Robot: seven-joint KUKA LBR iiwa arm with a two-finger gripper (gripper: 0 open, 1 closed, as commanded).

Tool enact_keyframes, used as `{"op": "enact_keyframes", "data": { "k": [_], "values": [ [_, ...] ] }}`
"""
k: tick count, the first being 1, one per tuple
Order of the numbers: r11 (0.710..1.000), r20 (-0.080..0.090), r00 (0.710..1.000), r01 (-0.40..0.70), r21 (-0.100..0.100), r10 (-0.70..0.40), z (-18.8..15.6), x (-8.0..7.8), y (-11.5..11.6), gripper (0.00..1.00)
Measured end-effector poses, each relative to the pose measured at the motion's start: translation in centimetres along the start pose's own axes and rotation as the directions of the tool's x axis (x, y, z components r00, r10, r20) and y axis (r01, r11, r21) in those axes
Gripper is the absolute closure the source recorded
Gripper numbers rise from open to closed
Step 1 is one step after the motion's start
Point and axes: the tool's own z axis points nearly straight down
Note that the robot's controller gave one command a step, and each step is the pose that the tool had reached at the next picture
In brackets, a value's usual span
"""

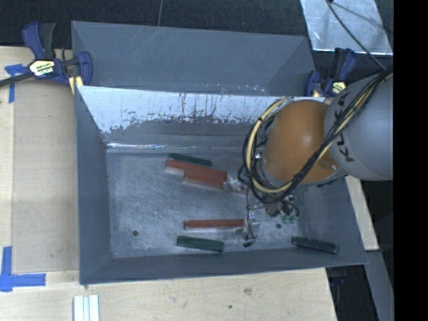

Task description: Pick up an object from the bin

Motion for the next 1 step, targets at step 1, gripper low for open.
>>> {"op": "enact_keyframes", "data": {
  "k": [1],
  "values": [
    [0.997,0.009,0.997,0.081,0.002,-0.081,-4.59,-0.41,2.87,0.00]
  ]
}}
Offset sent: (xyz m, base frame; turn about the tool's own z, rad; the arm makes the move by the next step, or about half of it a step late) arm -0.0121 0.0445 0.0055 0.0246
